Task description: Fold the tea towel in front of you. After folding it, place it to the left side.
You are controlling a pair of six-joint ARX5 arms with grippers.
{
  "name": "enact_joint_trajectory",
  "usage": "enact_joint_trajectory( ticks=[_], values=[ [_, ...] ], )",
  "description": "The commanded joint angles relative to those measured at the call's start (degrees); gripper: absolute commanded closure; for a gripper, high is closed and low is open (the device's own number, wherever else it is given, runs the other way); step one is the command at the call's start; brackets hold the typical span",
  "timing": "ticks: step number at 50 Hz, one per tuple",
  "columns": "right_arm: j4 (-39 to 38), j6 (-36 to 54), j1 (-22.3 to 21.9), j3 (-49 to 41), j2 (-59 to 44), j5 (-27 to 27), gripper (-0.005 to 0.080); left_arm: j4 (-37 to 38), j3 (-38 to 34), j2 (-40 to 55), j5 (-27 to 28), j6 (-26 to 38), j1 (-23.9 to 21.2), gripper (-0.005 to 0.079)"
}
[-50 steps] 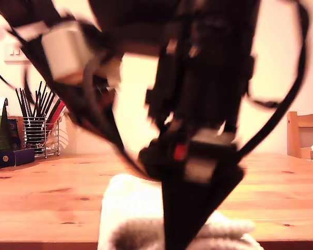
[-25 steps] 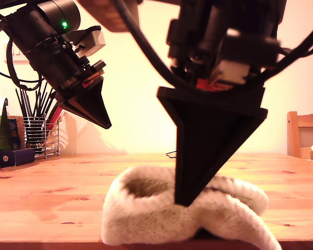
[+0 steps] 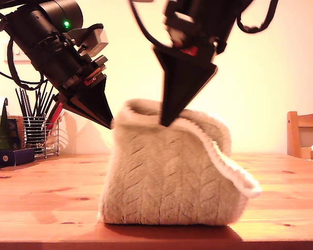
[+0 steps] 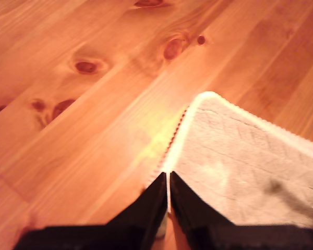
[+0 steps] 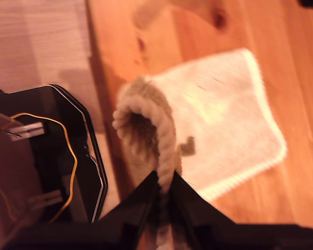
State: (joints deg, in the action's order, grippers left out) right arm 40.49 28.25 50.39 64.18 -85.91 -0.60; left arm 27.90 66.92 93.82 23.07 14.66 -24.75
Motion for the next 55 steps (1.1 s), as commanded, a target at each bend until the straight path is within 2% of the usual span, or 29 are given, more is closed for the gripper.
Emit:
enact_joint_trajectory(
  ticks=[1, 22, 39, 55],
  values=[
    [-1.31, 0.31, -0.96, -0.44, -2.84, 0.02, 0.0765, -0.35, -1.01, -0.22, 0.57, -0.35, -0.17, 0.0766],
    [-11.85, 0.31, -6.23, 0.46, -10.10, 1.75, 0.0765, 2.62, -1.01, -0.22, 2.40, -0.31, -0.61, 0.0766],
    [-19.56, 0.31, -8.48, 0.46, -11.02, 4.04, 0.0765, 5.55, -1.01, -0.22, 4.61, -0.28, -2.19, 0.0766],
    [-23.71, 0.20, -10.29, 0.46, -13.70, 6.62, 0.0765, 6.73, -1.01, -0.20, 4.81, -0.11, -2.43, 0.0766]
  ],
)
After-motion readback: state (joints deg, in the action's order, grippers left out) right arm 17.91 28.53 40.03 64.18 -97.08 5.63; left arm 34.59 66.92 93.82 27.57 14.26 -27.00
